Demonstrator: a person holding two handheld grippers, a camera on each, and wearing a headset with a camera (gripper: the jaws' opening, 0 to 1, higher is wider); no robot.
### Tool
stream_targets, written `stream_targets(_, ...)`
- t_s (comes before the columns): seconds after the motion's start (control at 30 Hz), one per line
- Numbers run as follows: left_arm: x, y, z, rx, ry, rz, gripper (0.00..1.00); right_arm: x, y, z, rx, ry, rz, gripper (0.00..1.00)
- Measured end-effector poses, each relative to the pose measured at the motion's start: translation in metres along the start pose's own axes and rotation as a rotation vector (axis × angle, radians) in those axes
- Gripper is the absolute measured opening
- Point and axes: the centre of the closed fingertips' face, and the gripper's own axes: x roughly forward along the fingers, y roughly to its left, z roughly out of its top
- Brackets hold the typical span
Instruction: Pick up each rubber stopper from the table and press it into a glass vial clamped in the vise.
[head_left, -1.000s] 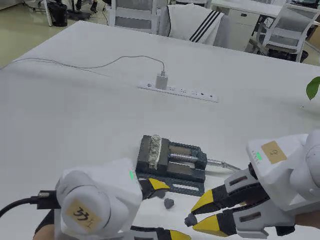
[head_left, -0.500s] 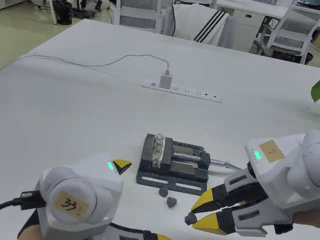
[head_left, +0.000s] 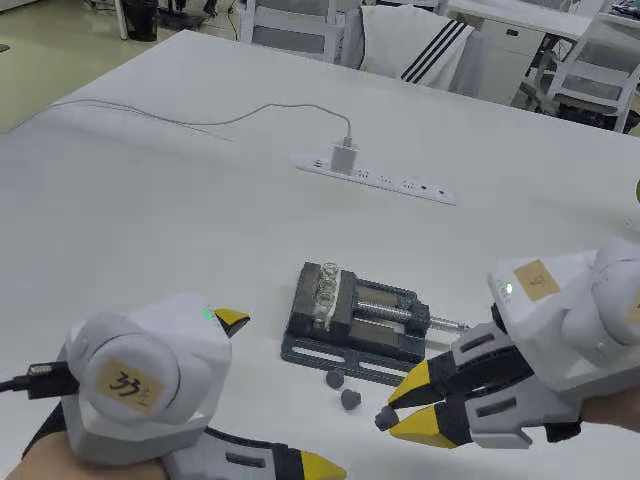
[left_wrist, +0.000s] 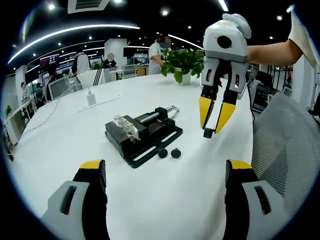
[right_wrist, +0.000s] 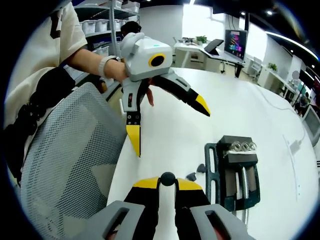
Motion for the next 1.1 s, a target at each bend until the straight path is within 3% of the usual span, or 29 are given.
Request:
stream_targets(0.3, -0.007, 0.008, 0.002, -0.017, -0.011, 0.022, 0.99, -0.007, -0.038, 0.014, 0.016, 0.008, 0.001, 0.06)
stream_targets(0.5, -0.009, 0.012, 0.001, -0.027, -0.015, 0.023, 0.99, -0.010, -0.060, 0.014, 0.109, -0.038, -0.023, 0.05)
stream_targets(0.67, -0.010, 0.014, 0.000, -0.027, -0.014, 0.021, 0.99, -0.010, -0.059, 0.009, 0.098, -0.018, -0.031, 0.05)
stream_targets(1.1, -0.008, 0.014, 0.002, -0.024, -0.016, 0.019, 0.99, -0.013, -0.056, 0.015, 0.090, -0.031, -0.033, 0.05)
